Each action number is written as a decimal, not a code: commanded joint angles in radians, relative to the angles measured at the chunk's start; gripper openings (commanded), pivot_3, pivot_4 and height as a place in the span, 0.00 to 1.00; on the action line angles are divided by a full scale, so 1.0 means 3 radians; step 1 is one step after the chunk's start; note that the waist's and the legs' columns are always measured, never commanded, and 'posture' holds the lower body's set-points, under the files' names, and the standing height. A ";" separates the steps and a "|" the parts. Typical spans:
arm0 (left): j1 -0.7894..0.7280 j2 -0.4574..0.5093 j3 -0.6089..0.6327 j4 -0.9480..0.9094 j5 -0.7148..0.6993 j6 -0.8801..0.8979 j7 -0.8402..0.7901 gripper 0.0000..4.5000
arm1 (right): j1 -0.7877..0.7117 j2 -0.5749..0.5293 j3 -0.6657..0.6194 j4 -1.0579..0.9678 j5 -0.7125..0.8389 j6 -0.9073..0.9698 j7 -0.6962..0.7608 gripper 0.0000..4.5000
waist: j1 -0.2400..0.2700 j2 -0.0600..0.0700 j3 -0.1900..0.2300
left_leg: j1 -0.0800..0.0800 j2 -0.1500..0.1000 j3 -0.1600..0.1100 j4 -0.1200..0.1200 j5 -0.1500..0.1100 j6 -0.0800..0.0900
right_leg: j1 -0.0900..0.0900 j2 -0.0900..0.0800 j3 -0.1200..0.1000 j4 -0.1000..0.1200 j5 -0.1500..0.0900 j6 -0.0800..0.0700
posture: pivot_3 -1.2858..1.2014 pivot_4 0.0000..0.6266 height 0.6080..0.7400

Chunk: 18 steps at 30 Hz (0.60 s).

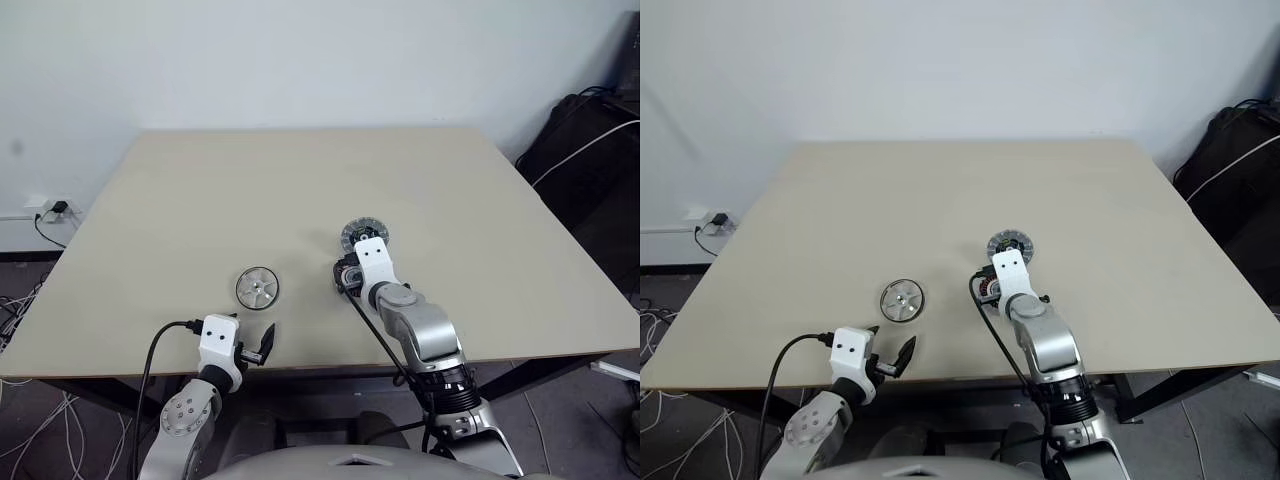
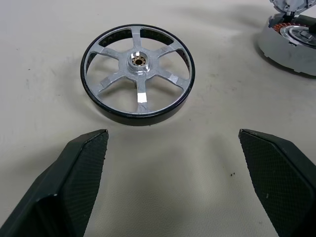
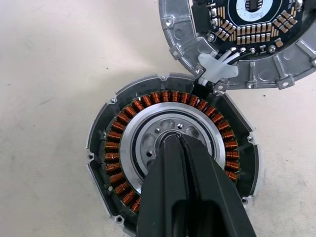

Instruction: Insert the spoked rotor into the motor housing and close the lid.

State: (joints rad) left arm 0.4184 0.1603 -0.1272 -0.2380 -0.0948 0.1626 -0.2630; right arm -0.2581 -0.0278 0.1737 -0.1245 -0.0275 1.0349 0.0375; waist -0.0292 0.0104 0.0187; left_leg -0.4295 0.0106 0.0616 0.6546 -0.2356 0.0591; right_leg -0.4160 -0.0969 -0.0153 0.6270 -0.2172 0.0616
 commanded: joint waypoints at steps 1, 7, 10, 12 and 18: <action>-0.0016 -0.0002 -0.0006 -0.0075 -0.0006 -0.0052 -0.0011 1.00 | -0.0038 0.0006 0.0043 -0.0089 0.0016 -0.0046 0.0048 0.01 | 0.0000 0.0000 0.0000 | 0.0000 0.0000 0.0000 0.0000 0.0000 0.0000 | 0.0000 0.0000 0.0000 0.0000 0.0000 0.0000 | 0.52 0.00 1.00; -0.0013 -0.0005 -0.0007 -0.0059 -0.0010 -0.0060 -0.0016 1.00 | -0.0016 -0.0030 0.0132 -0.0125 0.0057 0.0033 0.0184 0.01 | -0.0001 0.0000 0.0000 | 0.0000 0.0000 0.0000 0.0000 0.0000 0.0000 | 0.0000 0.0000 0.0000 0.0000 0.0000 0.0000 | 0.52 0.00 1.00; -0.0012 -0.0006 -0.0006 -0.0053 -0.0012 -0.0060 -0.0019 1.00 | -0.0009 -0.0026 0.0125 -0.0108 0.0045 0.0015 0.0180 0.01 | 0.0000 -0.0001 0.0000 | 0.0000 0.0000 0.0000 0.0000 0.0000 0.0000 | 0.0000 0.0000 0.0000 0.0000 0.0000 0.0000 | 0.52 0.00 1.00; -0.0010 -0.0005 -0.0007 -0.0053 -0.0012 -0.0057 -0.0019 1.00 | -0.0005 -0.0030 0.0121 -0.0115 0.0039 0.0009 0.0175 0.01 | 0.0000 -0.0001 0.0000 | 0.0000 0.0000 0.0000 0.0000 0.0000 0.0000 | 0.0000 0.0000 0.0000 0.0000 0.0000 0.0000 | 0.52 0.00 1.00; -0.0006 -0.0004 -0.0004 -0.0051 -0.0012 -0.0057 -0.0017 1.00 | -0.0003 -0.0060 0.0046 -0.0229 0.0006 -0.0252 0.0130 0.01 | 0.0001 -0.0001 0.0000 | 0.0000 0.0000 0.0000 0.0000 0.0000 0.0000 | 0.0000 0.0000 0.0000 0.0000 0.0000 0.0000 | 0.52 0.00 1.00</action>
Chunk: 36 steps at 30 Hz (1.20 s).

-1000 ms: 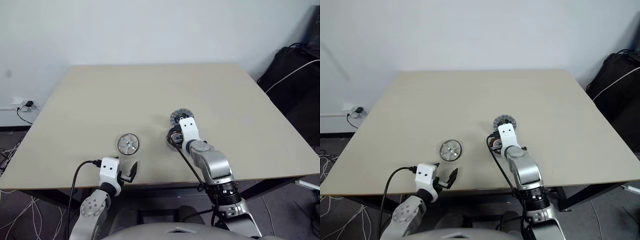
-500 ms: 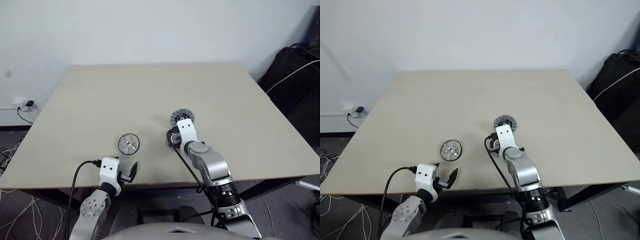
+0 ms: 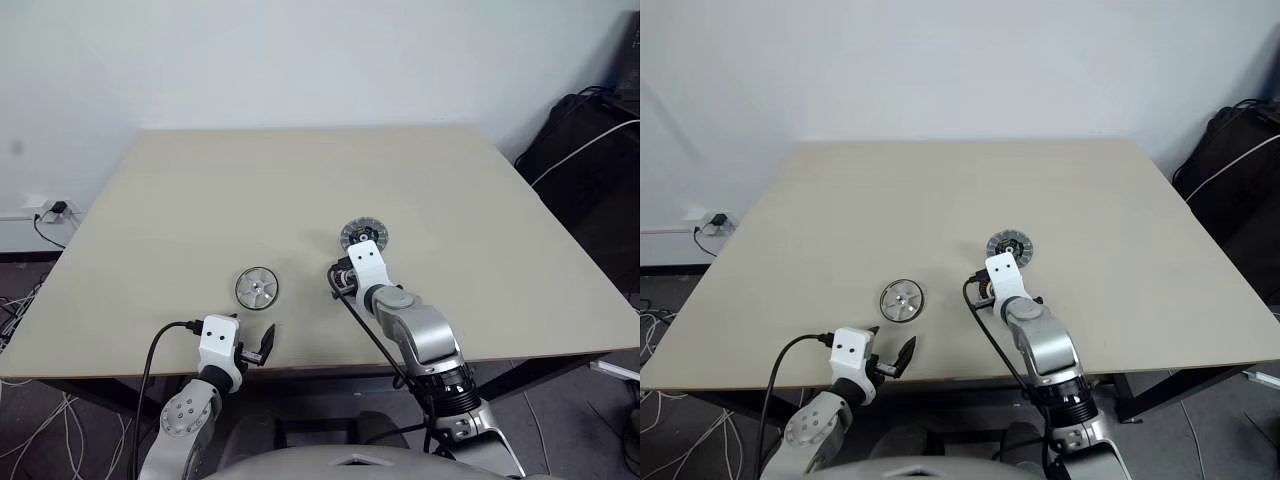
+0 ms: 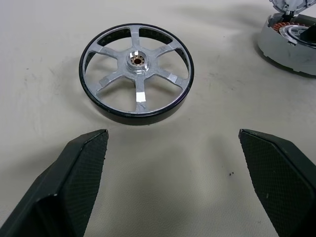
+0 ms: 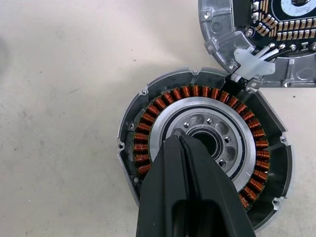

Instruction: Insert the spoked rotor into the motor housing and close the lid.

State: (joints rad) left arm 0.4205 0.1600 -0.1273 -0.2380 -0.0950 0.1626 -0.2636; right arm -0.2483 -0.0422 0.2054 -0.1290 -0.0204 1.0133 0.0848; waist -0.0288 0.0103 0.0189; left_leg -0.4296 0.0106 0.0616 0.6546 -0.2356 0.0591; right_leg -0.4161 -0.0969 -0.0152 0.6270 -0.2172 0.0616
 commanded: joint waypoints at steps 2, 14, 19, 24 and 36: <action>-0.0015 -0.0008 0.0005 -0.0046 -0.0011 -0.0070 -0.0009 1.00 | -0.0023 -0.0030 -0.0087 -0.0264 -0.0037 -0.0328 -0.0052 0.01 | 0.0000 0.0000 0.0000 | 0.0000 0.0000 0.0000 0.0000 0.0000 0.0000 | 0.0000 0.0000 0.0000 0.0000 0.0000 0.0000 | 0.52 0.00 1.00; -0.0157 -0.0252 0.0402 0.0176 -0.0078 -0.0407 0.0388 1.00 | 0.0743 -0.0434 0.0068 -0.0854 0.0204 -0.1745 0.0609 0.01 | 0.0028 -0.0009 0.0006 | 0.0001 0.0000 0.0000 0.0000 0.0000 0.0000 | 0.0003 0.0001 -0.0001 -0.0002 -0.0002 0.0003 | 0.52 0.00 1.00; -0.0401 -0.0289 0.0565 0.0343 -0.0464 -0.0250 0.0156 1.00 | 0.1031 -0.0538 0.0038 -0.1025 0.0403 -0.1908 0.0850 0.01 | 0.0038 -0.0017 0.0003 | 0.0002 0.0000 -0.0001 0.0006 0.0000 0.0000 | 0.0006 0.0001 -0.0002 -0.0001 -0.0009 0.0017 | 0.52 0.00 1.00; -0.0712 -0.0349 0.0720 0.0522 -0.0915 0.0050 -0.0035 1.00 | 0.1132 -0.0541 0.0025 -0.1069 0.0482 -0.1975 0.0917 0.01 | 0.0057 -0.0020 0.0001 | 0.0002 0.0001 -0.0003 0.0011 0.0000 0.0000 | 0.0008 0.0001 -0.0004 0.0000 -0.0008 0.0019 | 0.52 0.00 1.00; -0.1254 -0.0275 0.0675 0.0793 -0.0840 0.0713 0.0113 1.00 | 0.1167 -0.0526 0.0002 -0.1067 0.0457 -0.1977 0.0869 0.01 | 0.0060 -0.0029 -0.0004 | 0.0002 0.0000 -0.0003 0.0018 0.0001 0.0001 | 0.0013 0.0007 -0.0004 0.0000 0.0002 0.0005 | 0.52 0.00 1.00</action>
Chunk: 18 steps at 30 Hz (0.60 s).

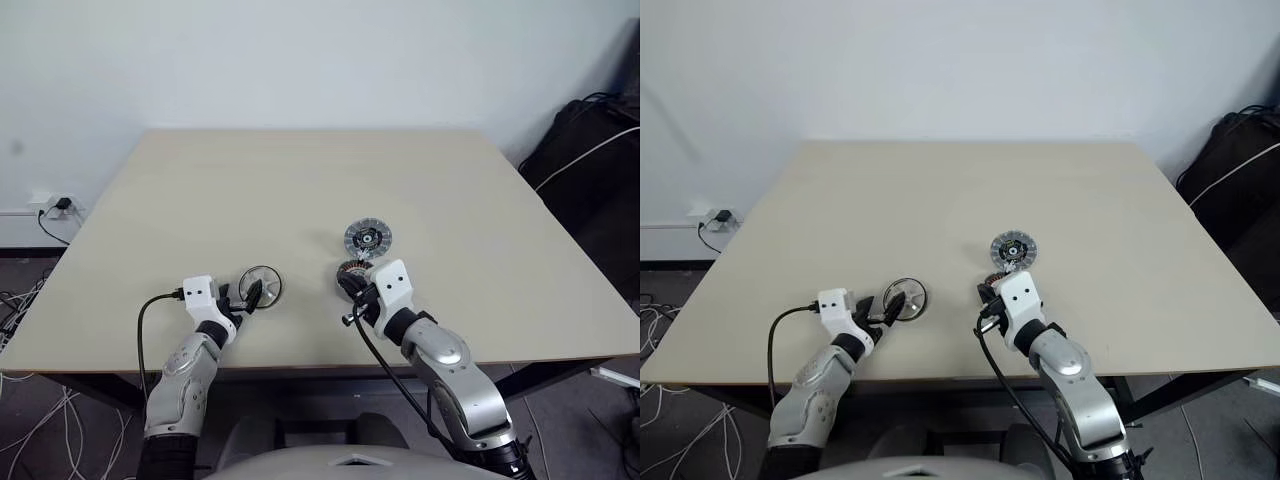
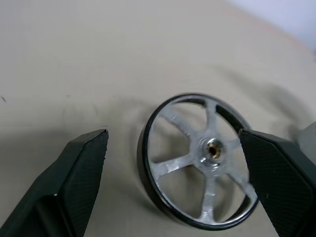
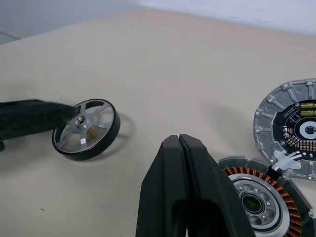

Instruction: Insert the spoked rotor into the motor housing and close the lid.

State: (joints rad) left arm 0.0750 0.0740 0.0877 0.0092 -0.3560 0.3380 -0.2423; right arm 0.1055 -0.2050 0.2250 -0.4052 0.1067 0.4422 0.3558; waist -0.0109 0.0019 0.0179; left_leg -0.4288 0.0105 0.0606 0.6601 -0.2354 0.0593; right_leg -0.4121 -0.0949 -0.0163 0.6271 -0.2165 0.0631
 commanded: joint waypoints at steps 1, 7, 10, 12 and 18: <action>-0.0118 0.0019 -0.0054 -0.0036 0.0040 0.0187 0.0048 1.00 | -0.0010 0.0020 -0.0061 -0.0148 0.0032 -0.0069 -0.0045 0.01 | 0.0000 -0.0002 -0.0001 | 0.0000 0.0000 -0.0001 0.0001 0.0000 0.0000 | 0.0001 0.0000 0.0000 0.0000 0.0000 0.0001 | 0.52 0.00 1.00; -0.0089 0.0004 -0.0089 -0.0278 -0.0298 0.0559 -0.0239 1.00 | -0.0009 0.0031 -0.0035 -0.0141 0.0013 -0.0063 -0.0083 0.01 | -0.0001 -0.0003 -0.0002 | 0.0001 0.0001 -0.0001 0.0002 0.0000 0.0000 | 0.0001 0.0000 0.0000 0.0001 0.0002 0.0003 | 0.52 0.00 1.00; -0.0038 -0.0018 -0.0070 -0.0429 -0.0475 0.0705 -0.0324 1.00 | -0.0015 0.0037 -0.0026 -0.0129 0.0004 -0.0057 -0.0094 0.01 | 0.0000 -0.0003 -0.0002 | 0.0000 0.0001 -0.0001 0.0002 0.0000 0.0000 | 0.0001 -0.0002 0.0001 0.0001 0.0002 0.0003 | 0.52 0.00 1.00; -0.0011 -0.0052 -0.0032 -0.0486 -0.0565 0.0758 -0.0312 1.00 | -0.0023 0.0038 -0.0018 -0.0114 0.0001 -0.0050 -0.0101 0.01 | -0.0001 -0.0003 -0.0002 | 0.0000 0.0001 -0.0001 0.0002 0.0000 0.0000 | 0.0001 -0.0003 0.0002 0.0000 0.0002 0.0002 | 0.52 0.00 1.00; 0.0034 -0.0280 0.0228 -0.0457 -0.0749 0.0774 -0.0024 1.00 | -0.0053 0.0043 0.0004 -0.0079 -0.0010 -0.0034 -0.0107 0.01 | -0.0001 -0.0003 -0.0002 | 0.0001 0.0001 -0.0001 0.0002 0.0000 0.0000 | 0.0001 -0.0002 0.0002 0.0001 0.0002 0.0002 | 0.52 0.00 1.00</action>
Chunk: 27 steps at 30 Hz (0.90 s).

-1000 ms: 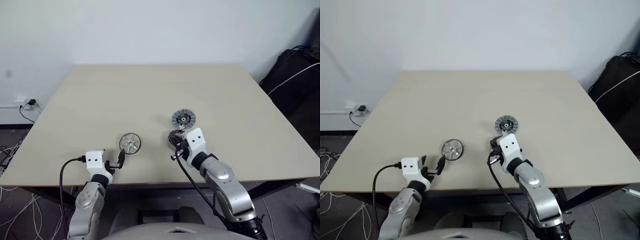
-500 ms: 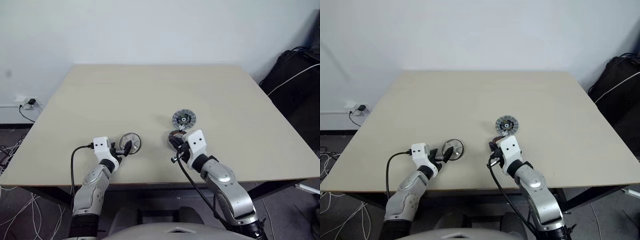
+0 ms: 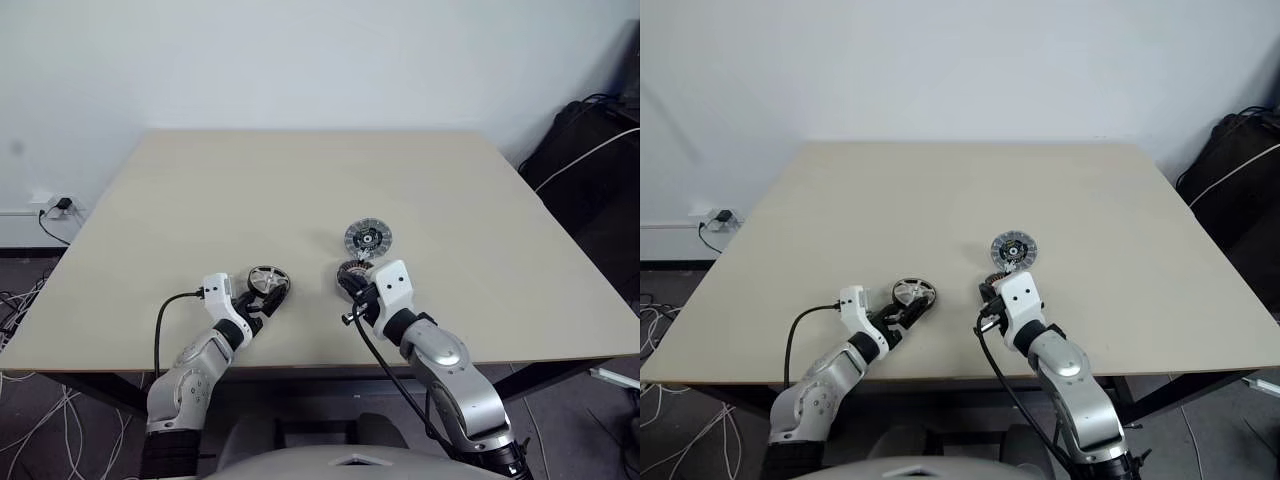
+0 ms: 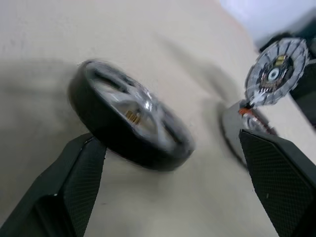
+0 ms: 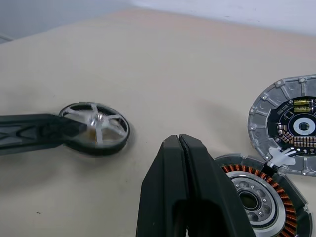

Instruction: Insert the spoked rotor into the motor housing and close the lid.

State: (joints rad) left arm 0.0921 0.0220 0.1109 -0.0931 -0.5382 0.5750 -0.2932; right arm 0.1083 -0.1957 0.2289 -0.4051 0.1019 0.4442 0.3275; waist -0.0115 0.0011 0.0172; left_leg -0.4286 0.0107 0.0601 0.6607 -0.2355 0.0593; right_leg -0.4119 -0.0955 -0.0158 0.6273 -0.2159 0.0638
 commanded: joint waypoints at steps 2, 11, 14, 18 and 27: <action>-0.0036 -0.0233 0.0293 -0.0079 -0.0265 0.0015 0.0274 1.00 | -0.0069 0.0011 -0.0008 -0.0075 0.0006 -0.0035 -0.0012 0.01 | 0.0003 -0.0001 -0.0001 | 0.0000 0.0000 0.0000 0.0000 0.0000 0.0000 | 0.0000 0.0000 0.0000 0.0000 0.0000 0.0000 | 0.52 0.00 1.00; -0.0153 -0.0608 0.0618 0.0203 -0.0868 0.0093 0.0602 1.00 | -0.0071 -0.0005 -0.0005 -0.0078 -0.0004 -0.0013 -0.0009 0.01 | 0.0004 -0.0005 -0.0001 | 0.0000 -0.0001 -0.0002 0.0005 0.0000 0.0000 | 0.0004 0.0001 -0.0001 0.0000 0.0000 0.0001 | 0.52 0.00 1.00; -0.0192 -0.0628 0.0633 0.0280 -0.1012 0.0103 0.0650 1.00 | -0.0065 -0.0006 -0.0009 -0.0088 -0.0007 -0.0010 -0.0012 0.01 | 0.0005 -0.0005 -0.0003 | 0.0001 -0.0001 -0.0002 0.0006 0.0000 0.0001 | 0.0006 0.0001 -0.0002 0.0000 0.0001 0.0002 | 0.52 0.00 1.00; -0.0233 -0.0629 0.0653 0.0369 -0.1201 0.0121 0.0682 1.00 | -0.0065 -0.0003 -0.0005 -0.0092 -0.0014 -0.0009 -0.0019 0.01 | 0.0010 -0.0002 -0.0005 | 0.0003 -0.0002 -0.0002 0.0007 0.0000 0.0000 | 0.0008 0.0001 -0.0002 0.0000 0.0003 0.0003 | 0.52 0.00 1.00; -0.0217 -0.0665 0.0444 0.0312 -0.1393 0.0234 0.0785 1.00 | -0.0085 0.0012 0.0011 -0.0089 -0.0018 -0.0001 -0.0032 0.01 | 0.0014 -0.0003 -0.0006 | 0.0003 -0.0002 -0.0002 0.0007 0.0000 0.0000 | 0.0008 0.0000 -0.0002 -0.0001 0.0005 0.0002 | 0.52 0.00 1.00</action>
State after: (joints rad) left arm 0.0368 -0.0773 0.2923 0.0059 -0.9337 0.6214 -0.0624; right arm 0.1028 -0.1957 0.2309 -0.4049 0.0964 0.4475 0.3223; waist -0.0072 0.0003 0.0156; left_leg -0.4278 0.0100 0.0596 0.6629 -0.2354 0.0594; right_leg -0.4095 -0.0954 -0.0163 0.6269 -0.2145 0.0643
